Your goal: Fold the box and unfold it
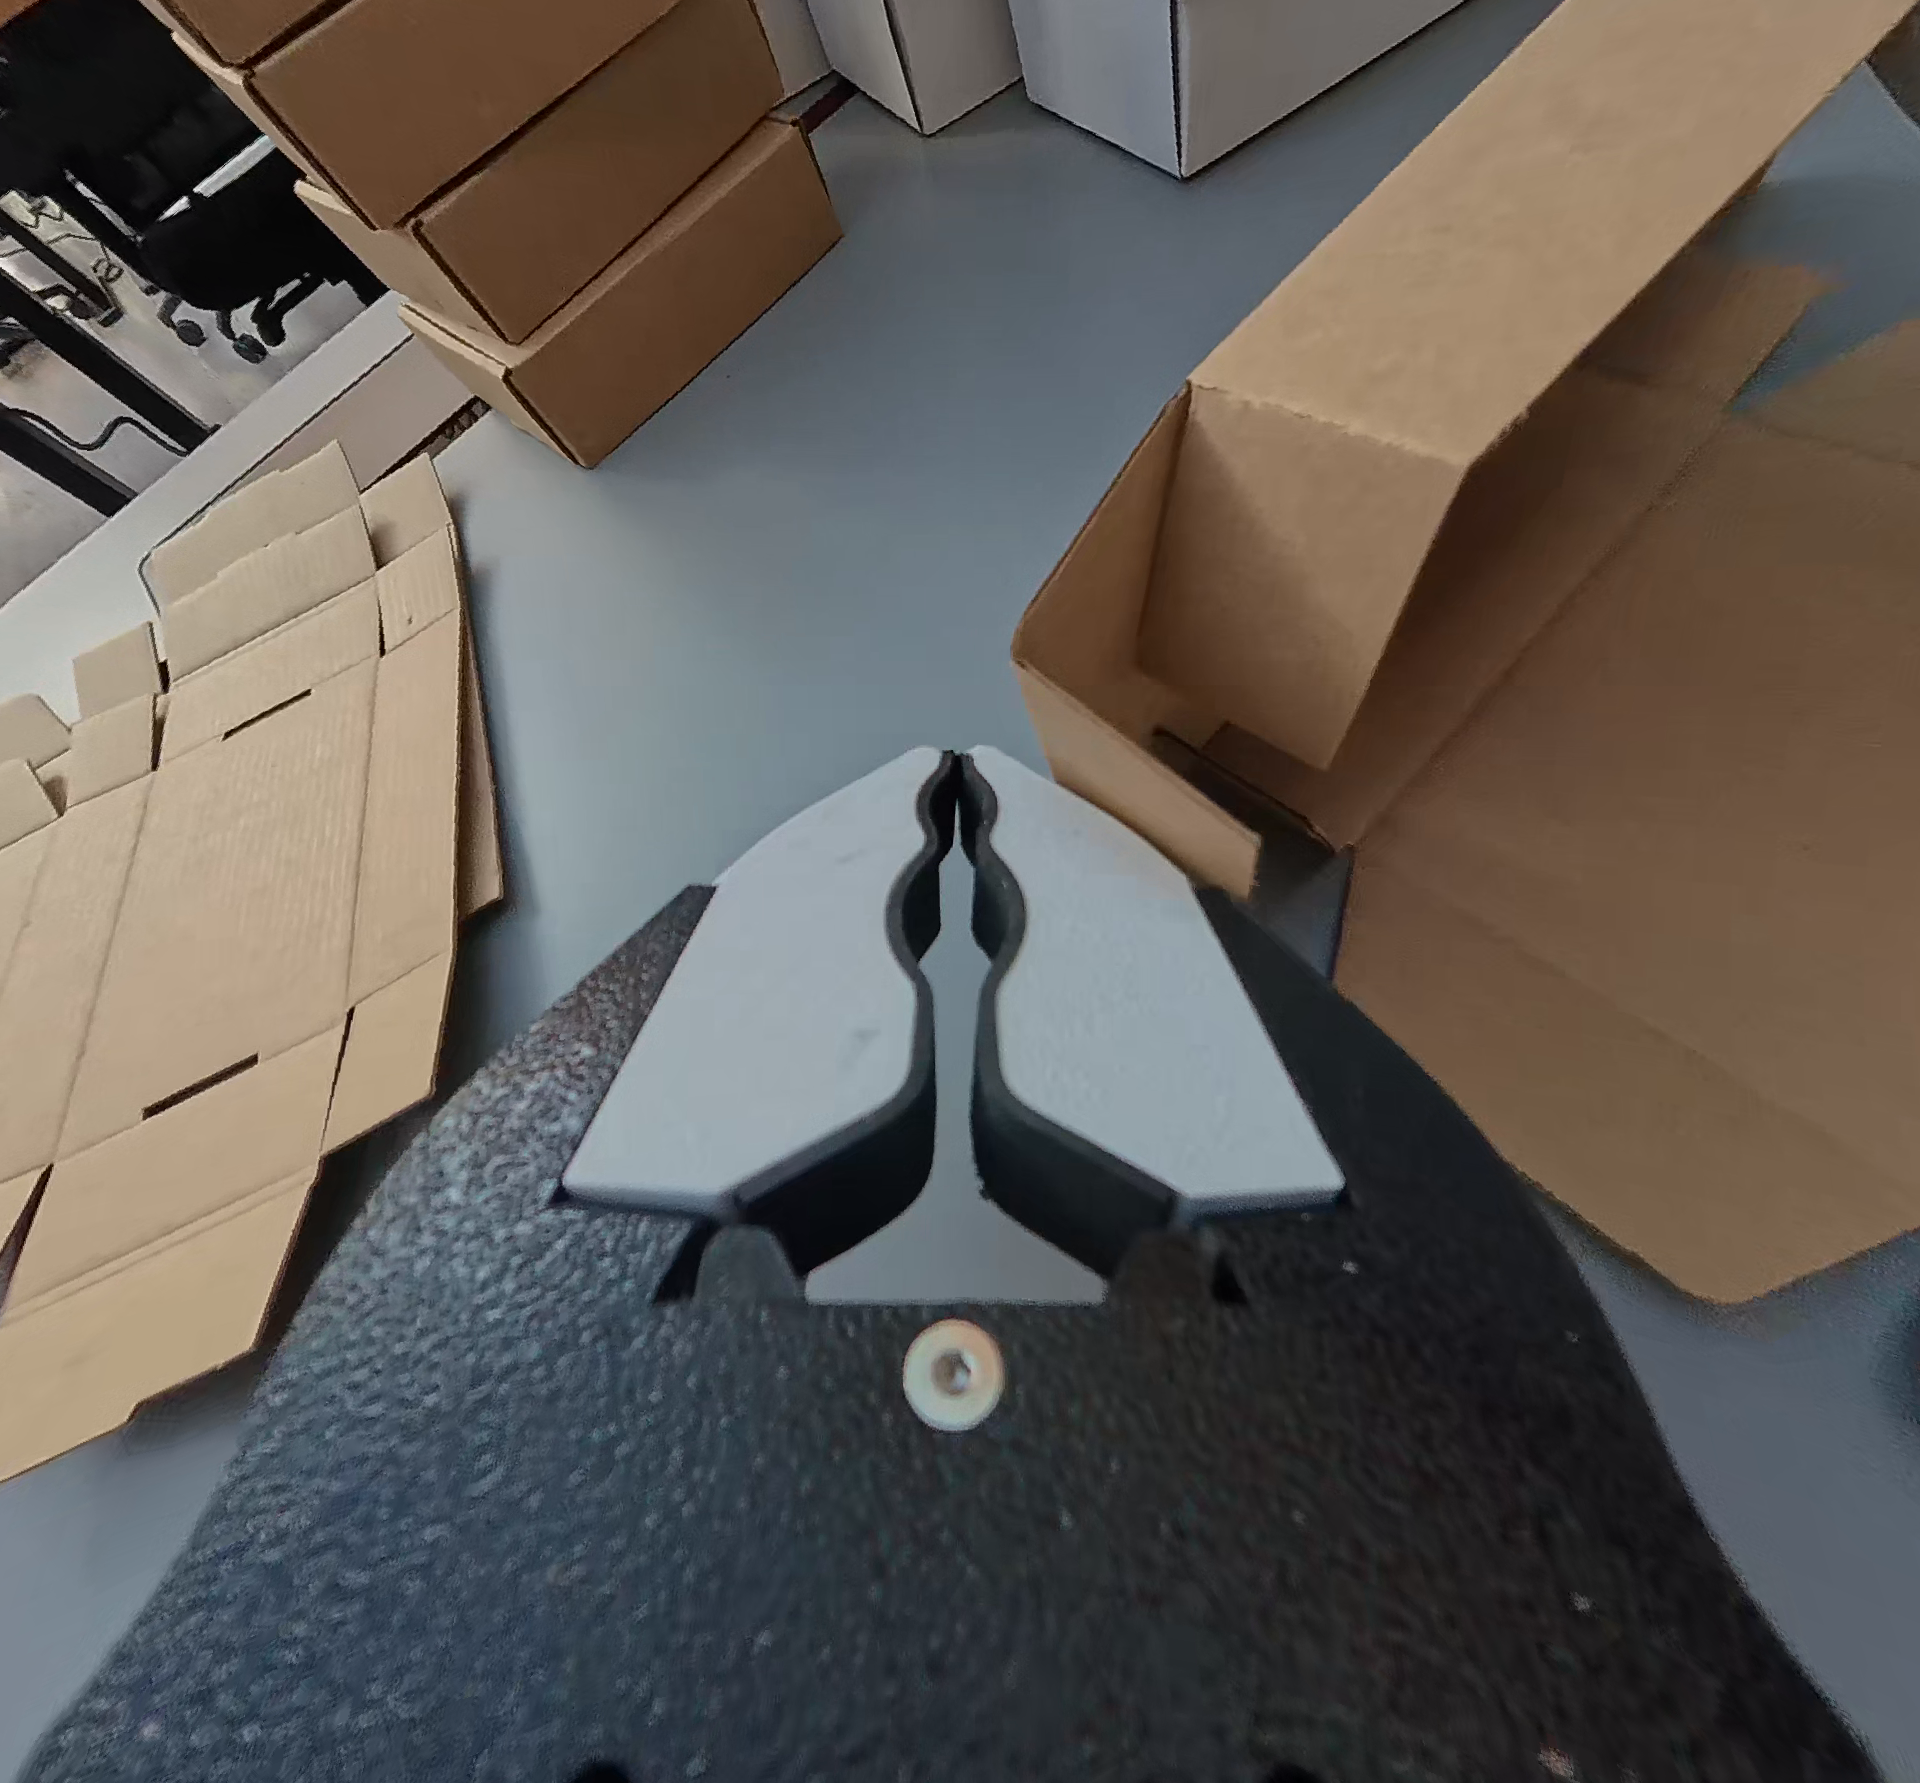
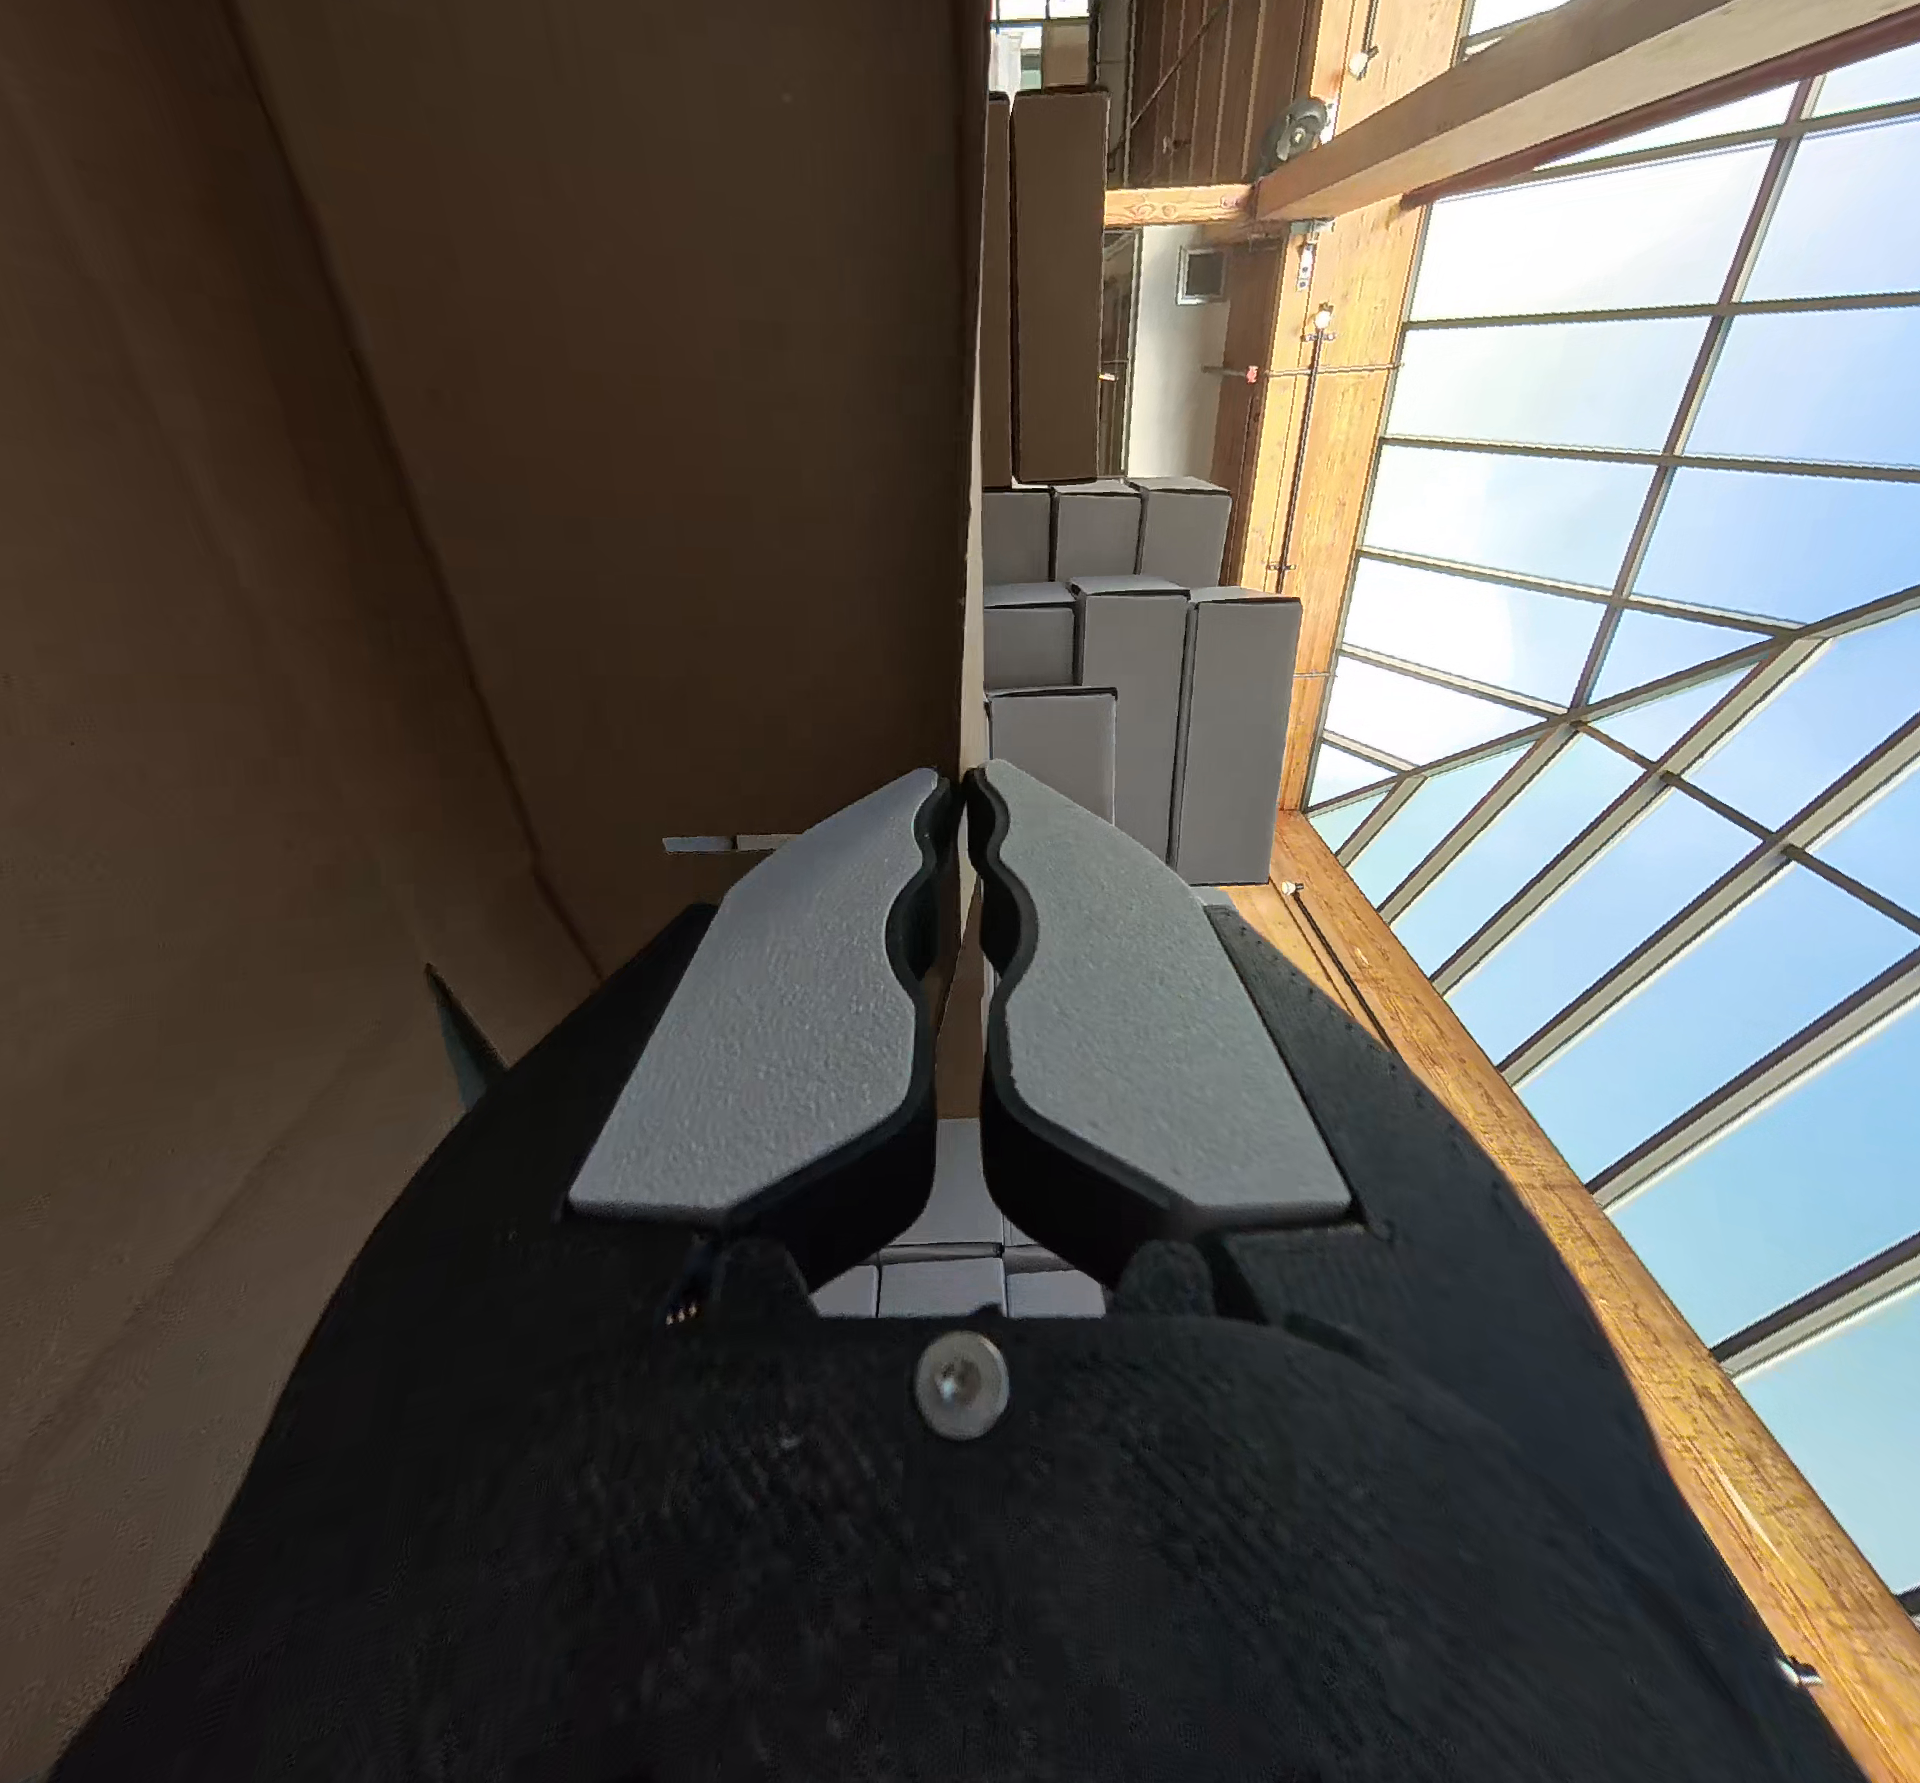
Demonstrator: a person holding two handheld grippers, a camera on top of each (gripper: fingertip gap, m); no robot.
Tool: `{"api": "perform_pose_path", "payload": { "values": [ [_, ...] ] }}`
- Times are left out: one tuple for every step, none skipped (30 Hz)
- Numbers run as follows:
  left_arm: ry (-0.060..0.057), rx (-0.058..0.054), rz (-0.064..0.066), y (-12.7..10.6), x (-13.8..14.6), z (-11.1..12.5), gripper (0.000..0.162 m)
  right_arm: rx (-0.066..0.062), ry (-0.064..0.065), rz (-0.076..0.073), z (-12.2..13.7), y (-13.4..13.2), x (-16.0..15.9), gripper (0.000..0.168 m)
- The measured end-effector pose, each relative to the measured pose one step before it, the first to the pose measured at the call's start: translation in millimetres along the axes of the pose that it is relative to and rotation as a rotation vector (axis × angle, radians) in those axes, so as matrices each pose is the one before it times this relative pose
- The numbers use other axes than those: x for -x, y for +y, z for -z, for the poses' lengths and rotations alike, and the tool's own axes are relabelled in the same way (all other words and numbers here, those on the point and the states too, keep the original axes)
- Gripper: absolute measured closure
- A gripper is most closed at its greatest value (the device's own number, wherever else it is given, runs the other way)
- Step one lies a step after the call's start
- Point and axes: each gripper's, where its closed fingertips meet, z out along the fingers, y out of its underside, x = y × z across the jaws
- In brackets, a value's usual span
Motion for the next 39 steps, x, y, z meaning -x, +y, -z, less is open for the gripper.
{"api": "perform_pose_path", "payload": {
  "values": [
    [0.0010,-0.0016,-0.0042,0.64,-2.20,2.59,0.162,-0.0004,-0.0004,0.0063,2.79,0.07,0.28,0.166],
    [0.0061,0.0051,-0.0047,1.08,-2.23,2.64,0.162,-0.0016,-0.0062,-0.0037,2.70,-0.13,0.44,0.166],
    [0.0084,0.0078,-0.0041,0.39,-2.30,2.56,0.162,0.0006,-0.0066,-0.0076,2.25,-0.03,0.10,0.166],
    [0.0007,0.0032,-0.0017,-1.32,-1.19,2.42,0.162,0.0034,-0.0067,-0.0086,1.43,0.00,0.11,0.166],
    [-0.0101,0.0021,-0.0002,-2.00,0.10,1.52,0.162,0.0060,-0.0061,-0.0058,0.59,-0.19,0.15,0.166],
    [-0.0115,0.0109,-0.0033,-0.83,0.02,0.15,0.162,0.0107,-0.0028,0.0015,-0.32,-0.06,0.02,0.166],
    [-0.0163,0.0150,-0.0060,0.28,1.08,-1.41,0.162,0.0100,-0.0021,0.0042,-1.27,-0.30,0.01,0.166],
    [-0.0174,0.0040,-0.0092,-0.42,2.02,-2.28,0.162,0.0088,-0.0024,-0.0026,-2.22,-0.27,-0.01,0.166],
    [-0.0054,-0.0055,-0.0060,-1.34,2.05,-2.66,0.162,0.0090,-0.0005,-0.0032,-2.96,0.13,-0.75,0.166],
    [0.0040,-0.0055,0.0039,-1.15,3.03,-3.46,0.162,0.0023,-0.0067,-0.0106,-3.76,0.27,-0.79,0.166],
    [0.0112,-0.0098,0.0145,-1.20,3.70,-4.02,0.162,-0.0030,-0.0138,-0.0266,-4.22,-0.02,-0.79,0.166],
    [0.0201,-0.0164,0.0186,-1.26,3.54,-4.51,0.162,-0.0048,-0.0148,-0.0247,-3.87,-0.37,-0.94,0.166],
    [0.0319,-0.0184,0.0281,-1.15,2.42,-4.37,0.162,-0.0019,-0.0128,-0.0100,-3.71,0.02,-0.70,0.166],
    [0.0521,-0.0157,0.0374,-1.36,-0.56,-2.90,0.162,0.0053,-0.0050,0.0105,-3.48,1.07,-0.65,0.166],
    [0.0586,-0.0079,0.0282,-0.80,-2.61,-0.84,0.162,0.0114,0.0011,0.0248,-2.80,1.94,-0.47,0.167],
    [0.0451,-0.0052,0.0034,-0.41,-3.26,0.90,0.162,0.0036,0.0027,0.0153,-1.75,0.91,-0.14,0.167],
    [0.0309,-0.0083,-0.0244,-0.17,-3.80,1.50,0.162,-0.0046,0.0006,-0.0026,-0.30,0.10,-0.04,0.167],
    [0.0340,-0.0124,-0.0314,-0.41,-5.69,1.79,0.162,-0.0067,-0.0016,-0.0118,0.74,0.01,-0.13,0.167],
    [0.0481,-0.0146,-0.0181,-1.32,-8.20,1.46,0.162,-0.0064,-0.0037,-0.0159,1.10,-0.23,-0.03,0.167],
    [0.0607,-0.0212,-0.0057,-2.97,-10.96,0.21,0.162,-0.0069,-0.0150,-0.0182,1.04,-1.31,2.00,0.166],
    [0.0372,-0.0140,-0.0036,-2.81,-9.02,-1.70,0.162,0.0079,0.0013,-0.0044,1.03,-0.31,0.15,0.166],
    [-0.0080,0.0056,-0.0148,-0.42,-2.91,-2.70,0.162,0.0083,0.0063,0.0183,1.20,-0.47,-0.46,0.166],
    [-0.0333,0.0231,-0.0223,1.75,1.09,-2.49,0.162,0.0094,0.0017,0.0131,1.24,-0.07,0.14,0.167],
    [-0.0275,0.0247,-0.0191,2.31,0.73,-2.07,0.162,0.0052,0.0006,0.0075,1.29,0.04,0.33,0.166],
    [-0.0105,0.0128,-0.0102,1.30,-1.18,-1.65,0.162,0.0003,0.0016,0.0068,1.44,0.11,0.33,0.166],
    [-0.0061,0.0058,0.0004,0.74,-1.18,-1.51,0.162,-0.0040,0.0032,0.0059,1.63,-0.05,0.30,0.166],
    [-0.0087,0.0035,0.0067,0.49,-0.19,-1.18,0.162,-0.0066,0.0030,0.0025,1.56,-0.21,0.47,0.166],
    [-0.0107,0.0043,0.0078,0.57,1.03,-0.72,0.162,-0.0070,0.0031,0.0010,1.16,-0.19,0.31,0.166],
    [-0.0038,0.0010,0.0068,0.23,0.40,-0.29,0.162,-0.0060,0.0023,0.0049,1.03,-0.16,0.22,0.166],
    [0.0018,-0.0040,0.0058,-0.25,-0.16,0.02,0.161,-0.0019,0.0028,0.0073,0.80,0.29,0.15,0.166],
    [0.0052,-0.0068,0.0056,-0.01,-0.30,0.33,0.161,-0.0011,0.0025,0.0055,0.88,0.07,0.05,0.166],
    [0.0126,-0.0091,0.0062,0.23,-1.04,0.45,0.161,-0.0002,0.0013,0.0062,1.13,0.18,0.26,0.166],
    [0.0218,-0.0135,0.0060,0.20,-1.95,0.87,0.161,-0.0002,0.0018,0.0090,1.23,0.06,0.00,0.166],
    [0.0273,-0.0167,0.0030,0.25,-2.27,1.35,0.161,-0.0012,0.0002,0.0059,1.29,0.11,0.14,0.166],
    [0.0310,-0.0172,0.0007,0.42,-2.36,1.85,0.161,-0.0045,-0.0001,0.0039,1.07,-0.02,0.32,0.165],
    [0.0309,-0.0149,-0.0003,0.62,-2.02,1.92,0.159,-0.0087,0.0004,0.0085,0.77,-0.18,0.21,0.165],
    [0.0267,-0.0137,0.0029,0.32,-1.28,1.65,0.157,-0.0101,-0.0007,0.0044,0.25,0.25,0.10,0.165],
    [0.0234,-0.0132,0.0074,-0.29,-0.72,1.35,0.153,-0.0121,-0.0045,-0.0068,-0.08,-0.03,-0.01,0.165],
    [0.0206,-0.0102,0.0079,-0.24,-0.39,0.79,0.149,-0.0116,-0.0084,-0.0114,-0.26,-0.10,-0.10,0.165]
  ]
}}
